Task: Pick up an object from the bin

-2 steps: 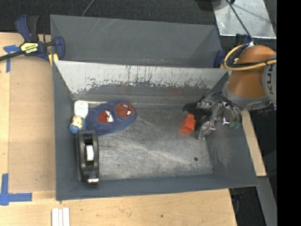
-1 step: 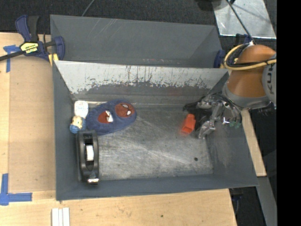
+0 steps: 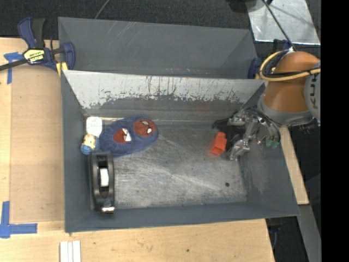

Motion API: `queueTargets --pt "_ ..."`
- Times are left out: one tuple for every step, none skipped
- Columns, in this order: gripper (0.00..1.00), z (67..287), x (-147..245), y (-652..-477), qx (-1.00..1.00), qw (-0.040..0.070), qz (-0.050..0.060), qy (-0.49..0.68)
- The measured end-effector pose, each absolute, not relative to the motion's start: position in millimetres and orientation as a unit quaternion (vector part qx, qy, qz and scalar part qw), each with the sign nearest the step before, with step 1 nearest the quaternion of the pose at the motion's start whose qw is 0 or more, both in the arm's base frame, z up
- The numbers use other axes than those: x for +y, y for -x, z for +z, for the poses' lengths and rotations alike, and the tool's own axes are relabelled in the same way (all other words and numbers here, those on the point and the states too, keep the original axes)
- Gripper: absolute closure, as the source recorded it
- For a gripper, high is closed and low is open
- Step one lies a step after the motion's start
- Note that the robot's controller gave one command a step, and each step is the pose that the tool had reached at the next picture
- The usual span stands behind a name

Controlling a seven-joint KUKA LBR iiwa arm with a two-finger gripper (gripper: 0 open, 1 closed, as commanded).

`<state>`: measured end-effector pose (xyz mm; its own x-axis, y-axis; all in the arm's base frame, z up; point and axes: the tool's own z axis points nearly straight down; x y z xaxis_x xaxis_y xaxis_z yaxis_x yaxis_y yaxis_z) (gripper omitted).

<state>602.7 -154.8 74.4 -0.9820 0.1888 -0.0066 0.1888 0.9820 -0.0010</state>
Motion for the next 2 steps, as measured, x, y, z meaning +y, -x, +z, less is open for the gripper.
queueTargets --pt "0.0 74.8 -154.4 -603.6 0.996 0.004 -0.001 -0.093" --pt "1.0 78.7 -154.7 -607.1 0.996 0.009 -0.001 -0.093"
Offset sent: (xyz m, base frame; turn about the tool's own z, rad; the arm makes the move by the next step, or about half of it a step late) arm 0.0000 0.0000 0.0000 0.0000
